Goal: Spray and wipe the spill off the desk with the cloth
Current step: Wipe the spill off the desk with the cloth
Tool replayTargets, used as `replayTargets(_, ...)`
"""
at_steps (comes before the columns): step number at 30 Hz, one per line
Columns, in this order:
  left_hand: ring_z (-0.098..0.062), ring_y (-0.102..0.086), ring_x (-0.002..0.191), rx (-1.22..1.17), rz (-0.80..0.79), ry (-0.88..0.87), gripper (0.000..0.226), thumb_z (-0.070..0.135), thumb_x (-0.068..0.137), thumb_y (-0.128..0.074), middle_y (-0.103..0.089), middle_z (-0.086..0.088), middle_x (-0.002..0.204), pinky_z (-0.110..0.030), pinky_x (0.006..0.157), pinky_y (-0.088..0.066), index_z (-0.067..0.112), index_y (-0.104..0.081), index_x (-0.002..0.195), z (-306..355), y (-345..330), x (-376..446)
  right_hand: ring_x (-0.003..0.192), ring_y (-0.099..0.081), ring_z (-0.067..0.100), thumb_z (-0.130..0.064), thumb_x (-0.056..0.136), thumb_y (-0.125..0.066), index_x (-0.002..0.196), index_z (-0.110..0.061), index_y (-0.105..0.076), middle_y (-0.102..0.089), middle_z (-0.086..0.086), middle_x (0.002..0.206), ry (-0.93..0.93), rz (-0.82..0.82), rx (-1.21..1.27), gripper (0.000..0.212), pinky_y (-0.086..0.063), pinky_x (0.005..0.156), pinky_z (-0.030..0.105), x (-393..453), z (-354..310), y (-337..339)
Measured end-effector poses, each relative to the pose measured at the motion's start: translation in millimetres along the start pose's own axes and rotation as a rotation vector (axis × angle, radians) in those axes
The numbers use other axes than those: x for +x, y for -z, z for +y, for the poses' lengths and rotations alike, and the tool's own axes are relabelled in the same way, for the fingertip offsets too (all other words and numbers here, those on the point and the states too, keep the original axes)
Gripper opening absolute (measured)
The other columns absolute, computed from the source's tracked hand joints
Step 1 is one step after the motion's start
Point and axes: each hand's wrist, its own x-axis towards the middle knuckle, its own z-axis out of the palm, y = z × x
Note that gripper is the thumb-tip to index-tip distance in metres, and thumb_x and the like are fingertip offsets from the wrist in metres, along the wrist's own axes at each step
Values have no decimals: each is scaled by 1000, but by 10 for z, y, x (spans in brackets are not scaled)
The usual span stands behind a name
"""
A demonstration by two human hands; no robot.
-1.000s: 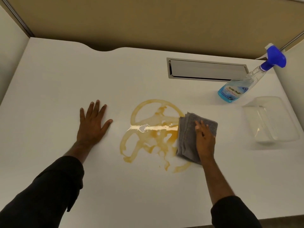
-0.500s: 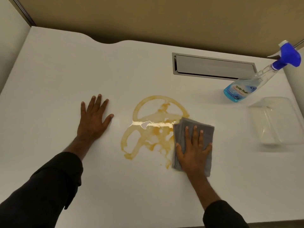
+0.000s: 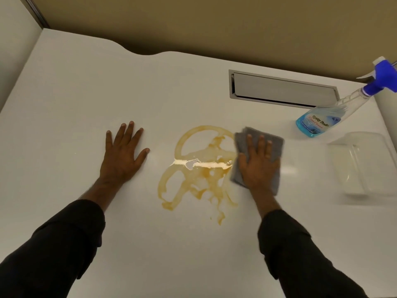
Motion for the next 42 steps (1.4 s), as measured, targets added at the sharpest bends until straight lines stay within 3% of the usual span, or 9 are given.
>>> replayTargets(4,-20,-5,151,-7,-3,-5,66,60,96,-22,-10,-1,164,-54,120,-4,28,-16,154,-11,-6,6,158,-10,28,-52,96,-38,162,-37,-11,-10,3,172,311,4,-24,72,-17,115,68,-706,-543,-233)
replayTargets(7,-21,-5,151,-11,-4,-5,67,60,96,-21,-11,-2,164,-54,120,-4,28,-17,154,-7,-5,7,158,-11,29,-54,94,-41,161,-38,-16,-11,1,172,442,-16,23,74,-18,116,68,-1433,-262,-446)
replayTargets(11,-22,-7,151,0,4,-10,67,59,96,-22,-11,-3,164,-54,120,-4,27,-17,154,3,-10,7,153,-28,31,-49,91,-38,158,-32,-30,-24,5,168,264,-35,23,70,-31,112,66,-1392,449,-335)
replayTargets(16,-23,-9,151,5,14,-11,66,58,96,-25,-14,-5,163,-54,119,-4,25,-20,153,16,2,3,157,-12,34,-53,101,-20,162,-35,-1,-10,9,171,-17,-29,23,67,-27,114,68,-307,366,-88)
replayTargets(22,-21,-7,151,-13,8,-8,66,59,96,-24,-12,-3,164,-53,120,-4,26,-19,154,2,11,-5,158,-11,32,-52,95,-37,160,-44,-12,-9,4,172,314,-1,-37,71,-19,114,69,-606,-641,-228)
replayTargets(26,-21,-6,151,-8,11,-2,67,59,96,-23,-11,-3,164,-53,120,-3,27,-17,154,3,1,2,158,-12,31,-52,91,-46,159,-43,-21,-12,1,172,524,-31,15,73,-18,116,69,-1549,-234,-495)
replayTargets(31,-22,-6,151,-11,19,-3,66,58,97,-26,-11,-3,164,-55,120,-4,26,-17,154,2,-15,1,152,-30,33,-49,89,-39,156,-37,-32,-29,7,166,273,-24,-3,69,-33,110,65,-1003,308,-200)
replayTargets(35,-22,-6,151,-22,9,-1,66,57,97,-27,-10,-3,164,-56,119,-5,25,-18,154,13,10,2,156,-14,37,-56,103,-24,163,-35,-4,-11,12,171,37,-5,-5,67,-29,113,68,69,28,34)
replayTargets(42,-20,-4,151,-27,-3,7,65,57,97,-28,-9,-2,164,-56,119,-6,26,-18,154,17,32,-7,158,-8,34,-57,97,-39,160,-43,-14,-7,6,172,387,6,-14,69,-18,114,73,28,-1159,-64)
